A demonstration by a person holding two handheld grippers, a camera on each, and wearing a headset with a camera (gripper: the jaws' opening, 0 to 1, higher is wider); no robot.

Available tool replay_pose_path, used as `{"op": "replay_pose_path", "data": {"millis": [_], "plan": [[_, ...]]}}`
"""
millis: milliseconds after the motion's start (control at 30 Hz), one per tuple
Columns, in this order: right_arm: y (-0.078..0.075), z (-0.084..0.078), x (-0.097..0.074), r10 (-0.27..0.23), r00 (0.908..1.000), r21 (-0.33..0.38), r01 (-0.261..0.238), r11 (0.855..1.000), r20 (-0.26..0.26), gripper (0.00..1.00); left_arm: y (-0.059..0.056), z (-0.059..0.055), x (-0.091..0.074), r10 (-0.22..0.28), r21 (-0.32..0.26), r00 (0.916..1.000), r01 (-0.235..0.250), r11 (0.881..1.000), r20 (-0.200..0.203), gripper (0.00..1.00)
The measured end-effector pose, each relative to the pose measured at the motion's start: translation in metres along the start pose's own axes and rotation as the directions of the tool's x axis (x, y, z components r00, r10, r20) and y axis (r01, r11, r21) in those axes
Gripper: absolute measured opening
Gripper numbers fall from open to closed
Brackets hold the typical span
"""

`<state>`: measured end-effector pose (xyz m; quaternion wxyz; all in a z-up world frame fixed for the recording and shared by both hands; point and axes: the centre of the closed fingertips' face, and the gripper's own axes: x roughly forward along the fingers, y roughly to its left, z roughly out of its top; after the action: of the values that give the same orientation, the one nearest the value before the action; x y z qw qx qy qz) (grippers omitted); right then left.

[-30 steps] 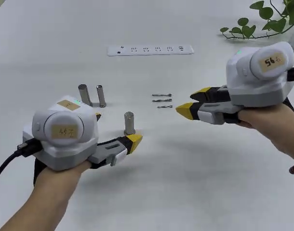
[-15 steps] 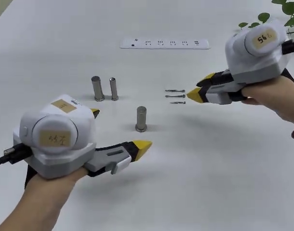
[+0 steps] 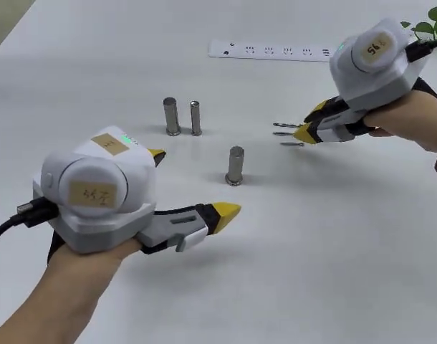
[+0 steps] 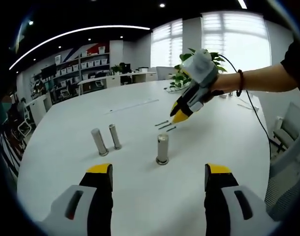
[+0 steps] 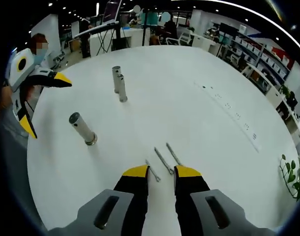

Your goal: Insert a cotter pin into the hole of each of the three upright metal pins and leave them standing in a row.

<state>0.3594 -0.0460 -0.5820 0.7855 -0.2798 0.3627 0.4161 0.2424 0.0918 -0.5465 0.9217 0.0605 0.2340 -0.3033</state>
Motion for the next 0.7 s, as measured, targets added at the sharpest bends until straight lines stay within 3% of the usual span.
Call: {"op": "replay_pose_path", "data": {"millis": [267,700], "plan": [[-0.002,-0.006,0.014,0.033,0.9985,-0.010,-0.034,0.999,-0.044,0.13,0.007,-0.005,-0.003,0.020,-0.013,0.9997,-0.020,1.000,-0.013,0.71],[-0.006,-0.013,0.015,0.074,0.9913,-0.007,-0.075,0.997,-0.109,0.08,0.009,-0.005,-0.003,0.021,-0.009,0.9996,-0.021,1.000,-0.021,0.68]]}}
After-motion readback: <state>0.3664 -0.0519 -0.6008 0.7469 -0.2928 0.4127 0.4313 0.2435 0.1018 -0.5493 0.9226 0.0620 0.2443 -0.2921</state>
